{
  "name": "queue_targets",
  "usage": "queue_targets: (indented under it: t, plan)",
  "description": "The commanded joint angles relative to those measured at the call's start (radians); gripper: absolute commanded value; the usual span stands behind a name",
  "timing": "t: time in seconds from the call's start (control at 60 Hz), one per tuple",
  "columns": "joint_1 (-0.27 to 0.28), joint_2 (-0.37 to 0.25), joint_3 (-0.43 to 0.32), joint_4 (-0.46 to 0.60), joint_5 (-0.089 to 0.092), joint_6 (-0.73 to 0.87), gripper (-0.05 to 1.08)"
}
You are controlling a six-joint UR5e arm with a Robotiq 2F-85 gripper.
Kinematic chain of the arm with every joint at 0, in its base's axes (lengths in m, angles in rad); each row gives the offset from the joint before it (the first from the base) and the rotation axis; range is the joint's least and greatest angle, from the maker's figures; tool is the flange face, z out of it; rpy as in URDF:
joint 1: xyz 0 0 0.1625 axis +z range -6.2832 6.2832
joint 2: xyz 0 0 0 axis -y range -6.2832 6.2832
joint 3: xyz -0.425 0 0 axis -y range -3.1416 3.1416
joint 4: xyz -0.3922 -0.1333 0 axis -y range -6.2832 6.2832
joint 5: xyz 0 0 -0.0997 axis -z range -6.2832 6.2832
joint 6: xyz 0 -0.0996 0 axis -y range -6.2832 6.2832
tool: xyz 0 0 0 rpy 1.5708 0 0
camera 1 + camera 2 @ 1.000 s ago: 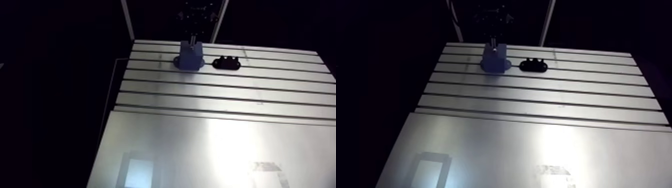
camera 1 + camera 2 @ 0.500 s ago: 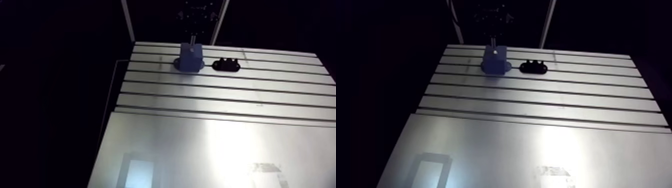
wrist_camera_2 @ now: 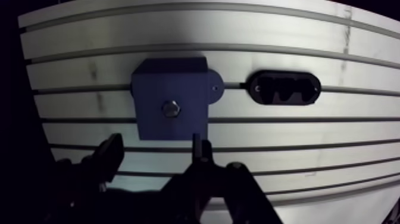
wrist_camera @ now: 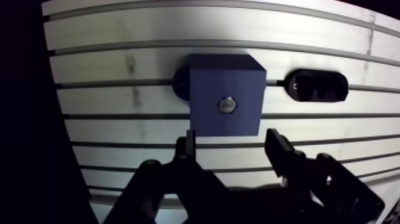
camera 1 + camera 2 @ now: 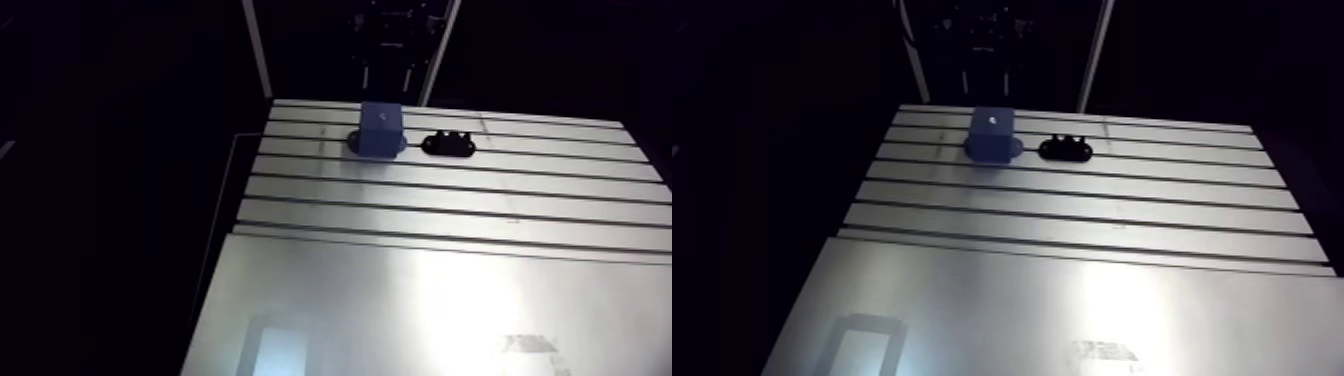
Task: Pick up the M10 bolt and insert it into the hex recess until seated.
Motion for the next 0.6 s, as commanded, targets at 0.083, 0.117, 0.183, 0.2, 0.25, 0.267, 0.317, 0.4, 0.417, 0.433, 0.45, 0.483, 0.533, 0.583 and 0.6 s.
queue_targets:
  t: [0.083,0.117,0.183,0.2,0.25,0.267,0.317,0.4,0.417,0.433,0.45,0.483,0.533,0.583,0.6]
  plan:
    - [-0.018,-0.099,-0.028,0.116,-0.021,-0.002,0.00]
    - [-0.020,-0.114,-0.028,0.129,-0.023,-0.003,0.00]
    - [-0.032,-0.163,-0.018,0.160,-0.023,-0.036,0.00]
    - [-0.032,-0.163,-0.018,0.160,-0.023,-0.036,0.00]
    - [-0.052,-0.198,-0.010,0.177,-0.025,-0.076,0.00]
    - [-0.052,-0.198,-0.010,0.177,-0.025,-0.076,0.00]
    - [-0.086,-0.238,0.004,0.196,-0.025,-0.107,0.00]
    - [-0.126,-0.289,0.016,0.224,-0.025,-0.138,0.00]
    - [-0.126,-0.289,0.016,0.224,-0.025,-0.138,0.00]
    - [-0.133,-0.302,0.019,0.236,-0.025,-0.149,0.00]
    - [-0.133,-0.302,0.019,0.236,-0.025,-0.149,0.00]
    - [-0.137,-0.313,0.021,0.248,-0.025,-0.161,0.00]
    - [-0.144,-0.337,0.029,0.260,-0.025,-0.182,0.00]
    - [-0.156,-0.362,0.041,0.262,-0.025,-0.193,0.00]
    - [-0.156,-0.362,0.041,0.262,-0.025,-0.193,0.00]
